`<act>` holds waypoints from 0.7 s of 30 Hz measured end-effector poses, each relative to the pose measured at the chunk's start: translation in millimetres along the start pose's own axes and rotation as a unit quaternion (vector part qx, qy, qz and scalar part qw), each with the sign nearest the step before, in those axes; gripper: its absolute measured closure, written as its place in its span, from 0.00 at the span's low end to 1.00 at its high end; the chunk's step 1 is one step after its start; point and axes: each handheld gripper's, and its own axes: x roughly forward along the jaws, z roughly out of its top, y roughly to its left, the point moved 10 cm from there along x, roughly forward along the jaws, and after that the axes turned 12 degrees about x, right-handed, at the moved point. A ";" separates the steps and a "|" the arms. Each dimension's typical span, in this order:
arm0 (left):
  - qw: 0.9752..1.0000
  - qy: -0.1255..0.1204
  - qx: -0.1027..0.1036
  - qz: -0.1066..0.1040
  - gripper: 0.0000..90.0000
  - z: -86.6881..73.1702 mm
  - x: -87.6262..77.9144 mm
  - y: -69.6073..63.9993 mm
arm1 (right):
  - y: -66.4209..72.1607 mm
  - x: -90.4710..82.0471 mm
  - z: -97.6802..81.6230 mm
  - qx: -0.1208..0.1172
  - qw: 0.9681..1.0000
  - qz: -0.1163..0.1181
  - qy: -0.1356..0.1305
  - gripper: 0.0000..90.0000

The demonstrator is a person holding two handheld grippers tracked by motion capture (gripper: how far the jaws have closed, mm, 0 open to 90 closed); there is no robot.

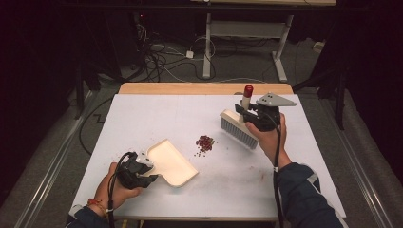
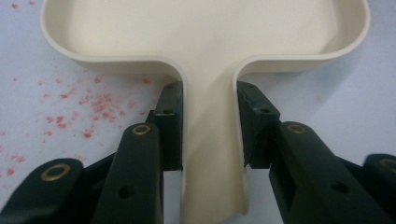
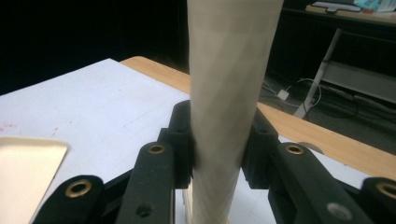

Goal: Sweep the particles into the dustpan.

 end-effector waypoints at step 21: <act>1.000 0.004 0.006 -0.008 0.71 13.9 12.6 -2.8 | 62.6 50.3 -19.1 -0.022 0.998 0.050 0.023 0.77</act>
